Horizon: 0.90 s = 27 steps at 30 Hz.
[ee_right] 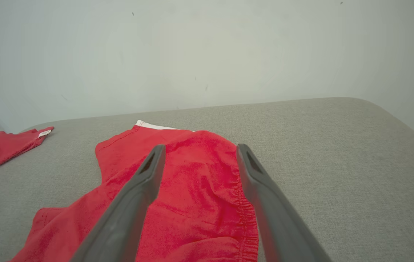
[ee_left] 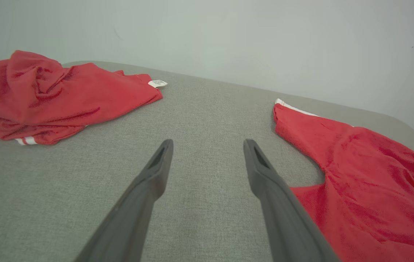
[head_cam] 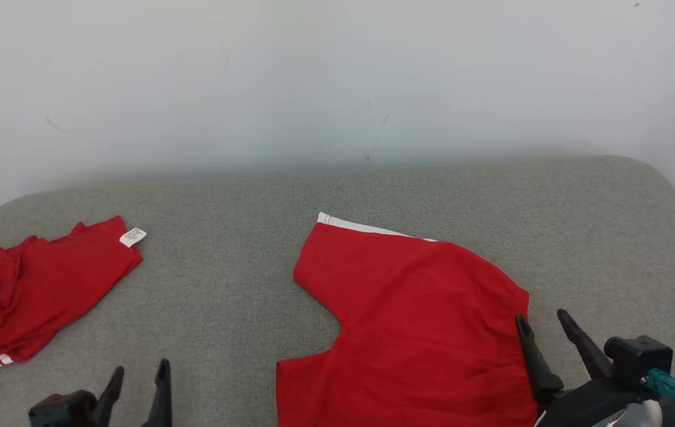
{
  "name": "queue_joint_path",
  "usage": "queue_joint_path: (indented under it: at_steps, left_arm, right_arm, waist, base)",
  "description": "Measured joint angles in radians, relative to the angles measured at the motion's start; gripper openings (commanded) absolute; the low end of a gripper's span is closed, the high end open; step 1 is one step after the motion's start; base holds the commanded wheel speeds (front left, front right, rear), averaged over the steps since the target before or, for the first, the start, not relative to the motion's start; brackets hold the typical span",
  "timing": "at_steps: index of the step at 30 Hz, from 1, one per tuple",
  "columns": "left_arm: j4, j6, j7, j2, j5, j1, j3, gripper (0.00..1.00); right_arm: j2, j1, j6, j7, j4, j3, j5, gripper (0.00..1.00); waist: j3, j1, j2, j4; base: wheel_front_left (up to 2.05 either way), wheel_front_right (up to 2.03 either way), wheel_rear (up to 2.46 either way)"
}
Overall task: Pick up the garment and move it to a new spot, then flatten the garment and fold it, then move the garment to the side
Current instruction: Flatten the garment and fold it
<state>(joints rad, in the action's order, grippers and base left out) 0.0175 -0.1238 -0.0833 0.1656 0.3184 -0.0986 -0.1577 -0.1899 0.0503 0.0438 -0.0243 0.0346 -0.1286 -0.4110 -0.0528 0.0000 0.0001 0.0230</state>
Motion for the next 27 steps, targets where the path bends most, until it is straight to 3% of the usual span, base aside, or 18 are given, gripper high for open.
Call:
queue_joint_path:
  at_steps: [8, 15, 27]
  left_arm:
    - [-0.009, 0.057, -0.157, -0.005, 0.042, -0.065, -0.104, 1.00]
    - [-0.038, 0.108, -0.290, -0.005, 0.093, -0.108, -0.175, 1.00]
    - [-0.072, 0.115, -0.410, -0.042, 0.106, -0.065, -0.214, 1.00]
  right_arm:
    - [-0.064, 0.042, -0.008, 0.152, 0.018, -0.027, 0.007, 1.00]
    - [-0.121, 0.085, 0.009, 0.299, -0.012, -0.039, 0.028, 1.00]
    - [-0.131, 0.106, 0.019, 0.493, -0.016, -0.070, 0.026, 1.00]
  waist:
    - [-0.001, 0.0000, 0.0000, 0.000]
    - [0.010, 0.0000, -0.0001, -0.010]
    - [0.058, 0.0000, -0.0001, -0.024]
  base:
    - [0.00, 0.00, 0.00]
    - [0.00, 0.00, 0.00]
    - [0.00, 0.00, 0.00]
